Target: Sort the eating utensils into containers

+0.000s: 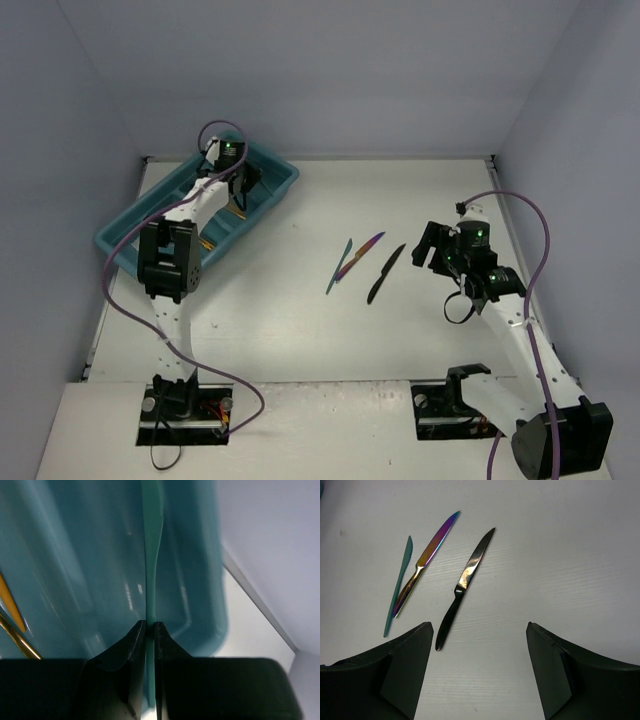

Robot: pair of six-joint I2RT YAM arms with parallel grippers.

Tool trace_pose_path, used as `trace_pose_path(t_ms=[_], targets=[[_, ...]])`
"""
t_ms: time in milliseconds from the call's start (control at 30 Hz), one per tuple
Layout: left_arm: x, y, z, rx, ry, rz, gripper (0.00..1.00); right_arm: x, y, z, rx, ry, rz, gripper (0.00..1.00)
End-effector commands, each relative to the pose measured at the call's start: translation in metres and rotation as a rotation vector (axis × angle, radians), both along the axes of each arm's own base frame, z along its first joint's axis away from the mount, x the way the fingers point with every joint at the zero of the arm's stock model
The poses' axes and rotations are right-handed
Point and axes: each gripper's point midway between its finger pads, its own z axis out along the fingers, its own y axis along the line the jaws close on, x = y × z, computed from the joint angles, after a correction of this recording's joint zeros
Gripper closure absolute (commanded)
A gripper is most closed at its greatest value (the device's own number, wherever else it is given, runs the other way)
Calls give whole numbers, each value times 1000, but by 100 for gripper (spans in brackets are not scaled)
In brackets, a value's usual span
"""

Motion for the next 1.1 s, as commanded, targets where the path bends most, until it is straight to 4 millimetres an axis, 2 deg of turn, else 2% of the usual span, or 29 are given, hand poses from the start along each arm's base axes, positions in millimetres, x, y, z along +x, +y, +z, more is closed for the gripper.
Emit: trace_pose_path(t_ms=[0, 33, 133, 300, 400, 533, 667, 867, 900, 967, 1067], targets=[[26, 10, 79, -44, -213, 120, 89, 6, -2, 8, -7, -46, -9, 27], [28, 12, 82, -30, -223, 119, 82, 6, -2, 7, -8, -44, -10, 27], [28, 13, 87, 18, -228, 83, 73, 5, -2, 5, -8, -38, -6, 27], [19, 11, 110, 82, -263, 16, 62, 5, -1, 5, -5, -39, -1, 27], [4, 5, 123, 128, -288, -44, 62, 5, -1, 10, 0, -53, -1, 27], [-38, -31, 134, 234, -303, -239, 62, 4, 0, 15, 4, -71, -3, 27], [-95, -76, 115, 318, -232, -449, 62, 3, 0, 16, 6, -77, 0, 27], [-185, -137, 65, 351, -97, -756, 62, 1, 1, 16, 14, -78, 2, 27], [-190, -136, 56, 353, -77, -764, 62, 1, 1, 17, 15, -81, 2, 27], [-215, -149, 32, 358, -21, -840, 62, 0, 0, 16, 16, -81, 0, 27], [-237, -163, 12, 386, 22, -912, 62, -2, 1, 10, 15, -67, 3, 27]])
